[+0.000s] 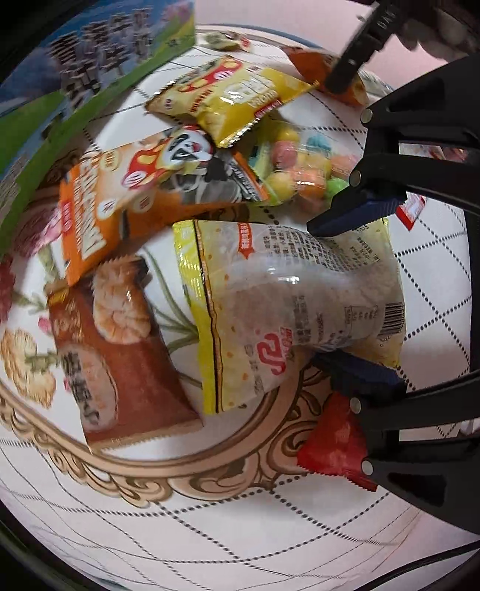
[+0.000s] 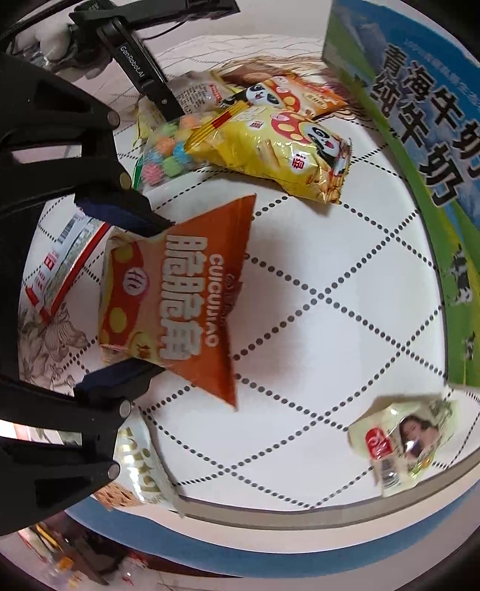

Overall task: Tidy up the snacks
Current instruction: 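Carry both bags into the box and release them beside the noodle pack, then grasp the candy-ball bag with the left tool while the right tool grasps the yellow panda bag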

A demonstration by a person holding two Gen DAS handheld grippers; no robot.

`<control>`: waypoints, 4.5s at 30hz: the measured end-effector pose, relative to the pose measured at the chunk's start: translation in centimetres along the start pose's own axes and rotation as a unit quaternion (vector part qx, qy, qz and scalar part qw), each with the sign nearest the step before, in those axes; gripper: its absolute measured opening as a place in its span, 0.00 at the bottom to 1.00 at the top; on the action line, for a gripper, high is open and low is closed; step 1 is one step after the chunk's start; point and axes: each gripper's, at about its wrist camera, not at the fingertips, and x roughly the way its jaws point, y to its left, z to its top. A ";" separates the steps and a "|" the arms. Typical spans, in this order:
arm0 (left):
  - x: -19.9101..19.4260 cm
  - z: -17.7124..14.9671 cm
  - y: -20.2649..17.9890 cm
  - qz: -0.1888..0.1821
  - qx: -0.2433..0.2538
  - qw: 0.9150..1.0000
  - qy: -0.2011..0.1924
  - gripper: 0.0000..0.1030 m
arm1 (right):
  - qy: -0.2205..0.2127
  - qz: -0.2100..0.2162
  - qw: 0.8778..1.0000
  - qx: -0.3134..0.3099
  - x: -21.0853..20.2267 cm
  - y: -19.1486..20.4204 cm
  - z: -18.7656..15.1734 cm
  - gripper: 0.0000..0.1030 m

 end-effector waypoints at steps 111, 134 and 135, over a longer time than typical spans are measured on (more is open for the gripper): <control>-24.8 11.1 -16.2 0.050 0.136 0.954 -0.261 0.92 | -0.272 -0.033 0.956 -0.102 -22.4 6.6 9.3 0.98; -4.7 1.3 -10.3 0.049 0.109 0.993 -0.005 0.92 | -0.138 0.077 0.987 -0.030 -10.3 1.8 1.1 0.62; -3.5 1.3 -10.1 0.042 0.098 0.994 0.005 0.82 | -0.132 0.086 0.987 -0.023 -9.9 1.8 1.1 0.62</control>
